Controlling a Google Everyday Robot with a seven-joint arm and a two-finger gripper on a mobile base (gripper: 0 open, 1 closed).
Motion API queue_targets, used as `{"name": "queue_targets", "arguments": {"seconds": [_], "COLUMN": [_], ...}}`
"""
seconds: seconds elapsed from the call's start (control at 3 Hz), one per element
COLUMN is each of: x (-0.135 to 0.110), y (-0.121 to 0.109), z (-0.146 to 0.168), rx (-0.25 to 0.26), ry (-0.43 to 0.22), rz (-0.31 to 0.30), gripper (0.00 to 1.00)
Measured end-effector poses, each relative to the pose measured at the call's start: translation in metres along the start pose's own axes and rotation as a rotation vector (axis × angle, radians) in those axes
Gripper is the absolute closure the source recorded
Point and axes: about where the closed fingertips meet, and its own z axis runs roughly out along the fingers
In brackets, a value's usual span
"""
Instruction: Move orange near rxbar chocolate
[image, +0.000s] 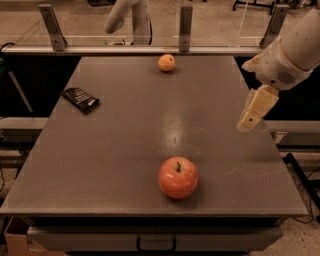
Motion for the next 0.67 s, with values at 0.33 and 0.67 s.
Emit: {"name": "queue_targets", "arguments": {"seconds": [0.33, 0.67], "x": [-0.03, -0.068], "y": [-0.052, -0.096], "z": [0.042, 0.071], "rx": [0.047, 0.103], "ry": [-0.11, -0.194], "rz": [0.03, 0.098], "gripper": [0.0, 0.0]}}
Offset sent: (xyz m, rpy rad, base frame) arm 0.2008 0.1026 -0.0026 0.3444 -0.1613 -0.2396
